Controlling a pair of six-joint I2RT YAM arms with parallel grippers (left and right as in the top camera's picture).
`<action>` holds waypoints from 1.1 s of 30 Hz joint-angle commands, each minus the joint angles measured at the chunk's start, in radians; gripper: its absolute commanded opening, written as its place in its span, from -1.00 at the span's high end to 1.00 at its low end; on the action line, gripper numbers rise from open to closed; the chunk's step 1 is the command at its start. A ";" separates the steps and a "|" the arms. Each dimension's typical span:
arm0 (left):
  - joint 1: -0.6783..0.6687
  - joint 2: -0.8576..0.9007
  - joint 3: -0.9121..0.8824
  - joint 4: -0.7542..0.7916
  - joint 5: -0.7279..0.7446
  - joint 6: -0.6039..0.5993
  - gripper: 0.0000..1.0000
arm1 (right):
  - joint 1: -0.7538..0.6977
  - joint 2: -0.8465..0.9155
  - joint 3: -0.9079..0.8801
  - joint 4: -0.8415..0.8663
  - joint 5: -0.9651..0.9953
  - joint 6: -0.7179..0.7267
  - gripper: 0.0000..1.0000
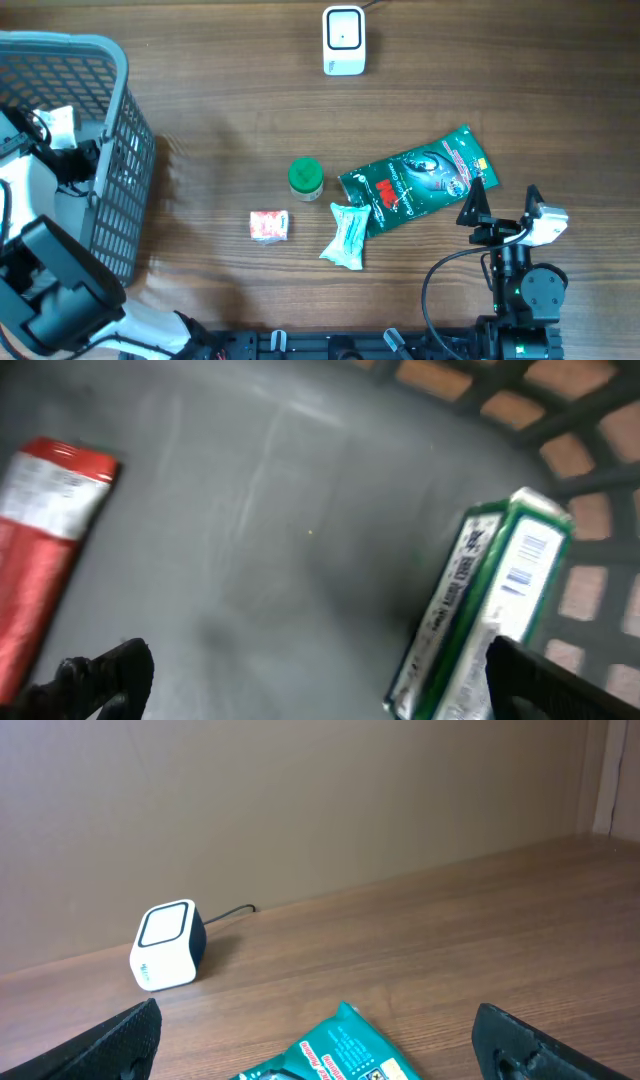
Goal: Scan the item barcode
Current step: 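Reach the left gripper into the basket toward the green box, then close the left gripper on the green-and-white box inside the basket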
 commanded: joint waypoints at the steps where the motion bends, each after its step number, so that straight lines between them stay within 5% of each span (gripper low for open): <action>1: 0.009 0.072 0.000 0.021 0.042 0.093 -1.00 | 0.005 -0.007 -0.001 0.003 -0.008 -0.017 -0.99; 20: 0.063 0.020 0.003 0.080 0.180 0.056 -1.00 | 0.004 -0.007 -0.001 0.003 -0.008 -0.017 -0.99; 33: 0.007 0.021 0.003 0.064 0.271 0.321 -1.00 | 0.005 -0.007 -0.001 0.003 -0.008 -0.017 -1.00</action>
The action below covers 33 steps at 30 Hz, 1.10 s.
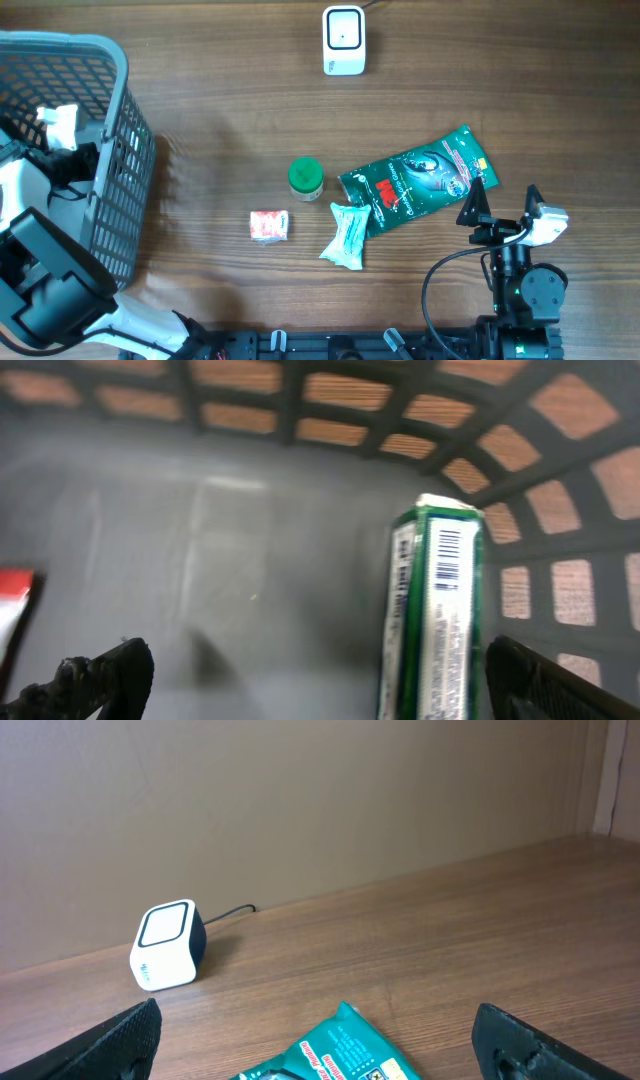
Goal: Scan the item barcode
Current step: 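Close the left gripper on the green-and-white box inside the basket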
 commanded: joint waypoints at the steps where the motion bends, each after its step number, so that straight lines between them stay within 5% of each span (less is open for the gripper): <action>1: -0.046 -0.026 0.003 -0.001 0.014 0.106 -1.00 | 0.005 -0.007 -0.001 0.003 -0.008 -0.017 -1.00; 9: -0.122 -0.008 0.003 -0.016 -0.144 0.126 -1.00 | 0.005 -0.007 -0.001 0.003 -0.008 -0.016 -0.99; 27: -0.121 0.112 0.000 -0.052 -0.094 0.116 -1.00 | 0.005 -0.007 -0.001 0.003 -0.008 -0.016 -0.99; 29: -0.121 0.113 0.000 -0.040 -0.095 0.116 -0.76 | 0.004 -0.007 -0.001 0.003 -0.008 -0.017 -0.99; 31: -0.121 0.113 0.000 -0.027 -0.095 0.116 0.17 | 0.005 -0.007 -0.001 0.003 -0.008 -0.016 -1.00; 33: -0.120 0.113 0.000 -0.023 -0.095 0.116 0.56 | 0.005 -0.007 -0.001 0.003 -0.008 -0.017 -1.00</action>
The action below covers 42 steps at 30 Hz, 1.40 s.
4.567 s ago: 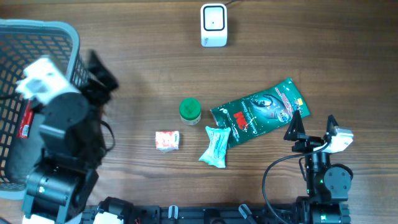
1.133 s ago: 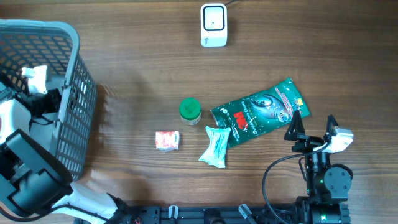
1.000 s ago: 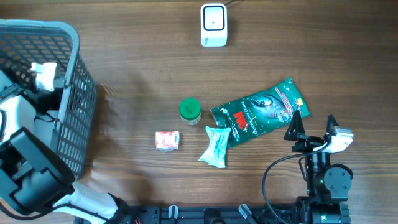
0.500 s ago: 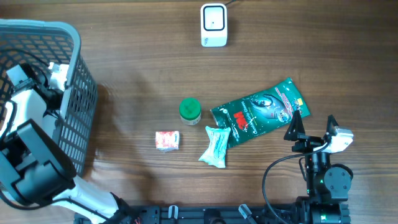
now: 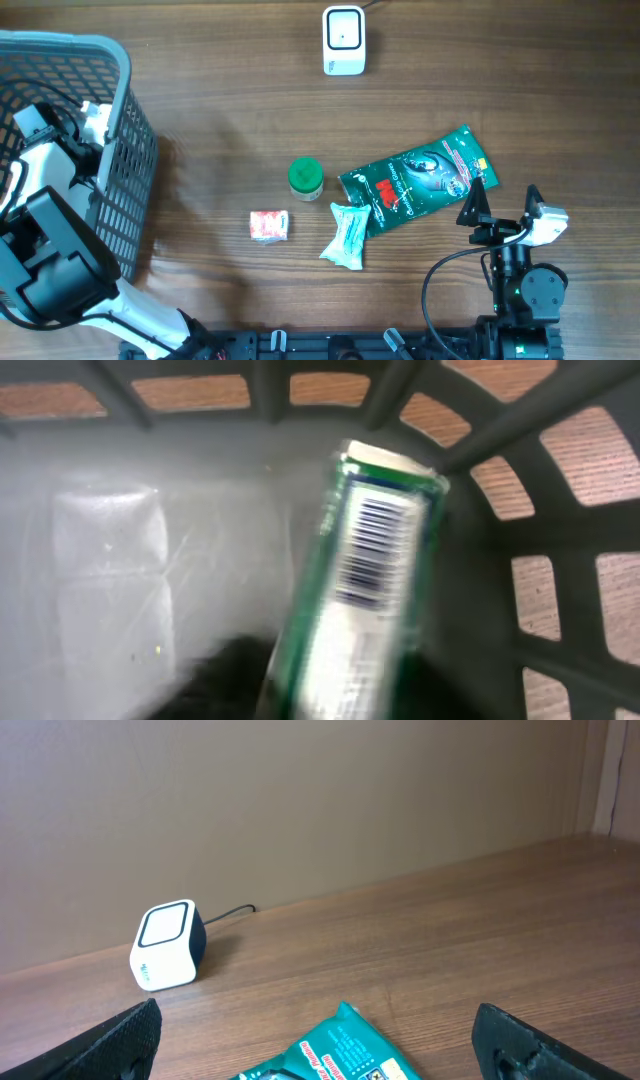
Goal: Scan the item barcode
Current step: 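Close the left gripper on the green-and-white box inside the basket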
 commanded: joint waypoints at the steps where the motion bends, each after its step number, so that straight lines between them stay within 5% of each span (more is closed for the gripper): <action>1: -0.005 0.038 -0.008 -0.001 0.023 0.000 0.57 | 0.005 -0.007 -0.001 0.003 -0.009 -0.016 -0.99; 9: -0.005 0.032 -0.007 0.024 0.002 -0.001 0.70 | 0.005 -0.007 -0.001 0.003 -0.009 -0.017 -0.99; 16: -0.005 -0.076 0.013 0.033 -0.057 -0.076 0.60 | 0.005 -0.007 -0.001 0.003 -0.009 -0.016 -0.99; 22: -0.005 -0.286 0.014 0.006 -0.076 -0.157 0.50 | 0.004 -0.007 -0.001 0.003 -0.009 -0.016 -0.99; 31: -0.005 -0.694 0.014 -0.119 -0.127 -0.237 0.70 | 0.005 -0.007 -0.001 0.003 -0.009 -0.016 -0.99; 33: -0.005 -0.723 0.014 -0.118 -0.127 -0.237 -0.72 | 0.005 -0.007 -0.001 0.003 -0.009 -0.016 -1.00; 34: -0.005 -0.718 0.012 -0.123 -0.127 -0.237 -1.00 | 0.005 -0.007 -0.001 0.003 -0.009 -0.016 -1.00; 42: 0.018 -0.491 -0.021 -0.141 -0.127 -0.341 -1.00 | 0.005 -0.007 -0.001 0.003 -0.009 -0.017 -1.00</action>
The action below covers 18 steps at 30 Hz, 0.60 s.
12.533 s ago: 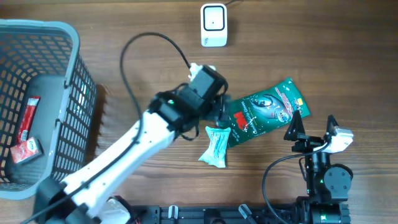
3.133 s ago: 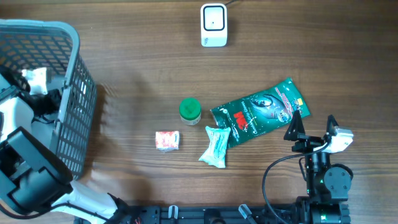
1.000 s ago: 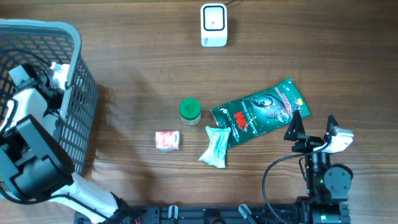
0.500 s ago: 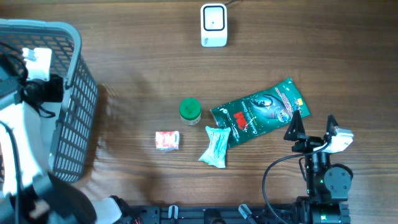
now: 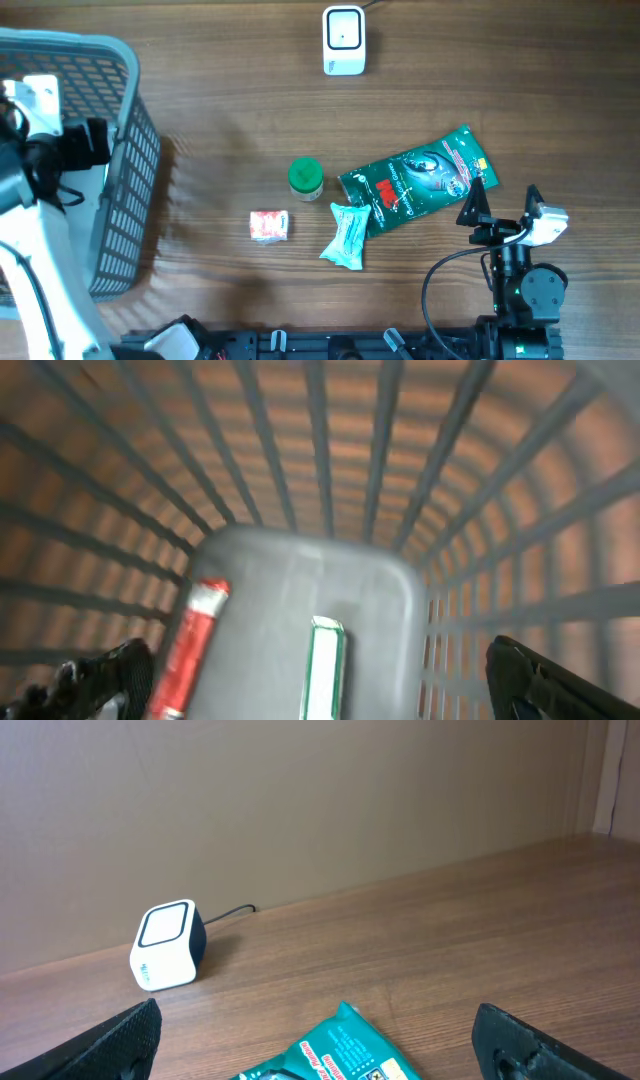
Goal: Scan the item barcode
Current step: 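Close the left gripper on the green-and-white box inside the basket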
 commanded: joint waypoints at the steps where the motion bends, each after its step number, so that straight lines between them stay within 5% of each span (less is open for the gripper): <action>1: 0.034 0.121 -0.023 -0.029 0.003 -0.079 -1.00 | 0.005 -0.007 -0.001 0.003 -0.008 -0.017 -1.00; 9: 0.147 0.150 -0.031 -0.045 0.167 -0.100 -1.00 | 0.004 -0.007 -0.001 0.003 -0.008 -0.017 -1.00; 18: 0.142 0.296 -0.116 -0.009 0.165 -0.002 -0.93 | 0.005 -0.007 -0.001 0.003 -0.008 -0.017 -0.99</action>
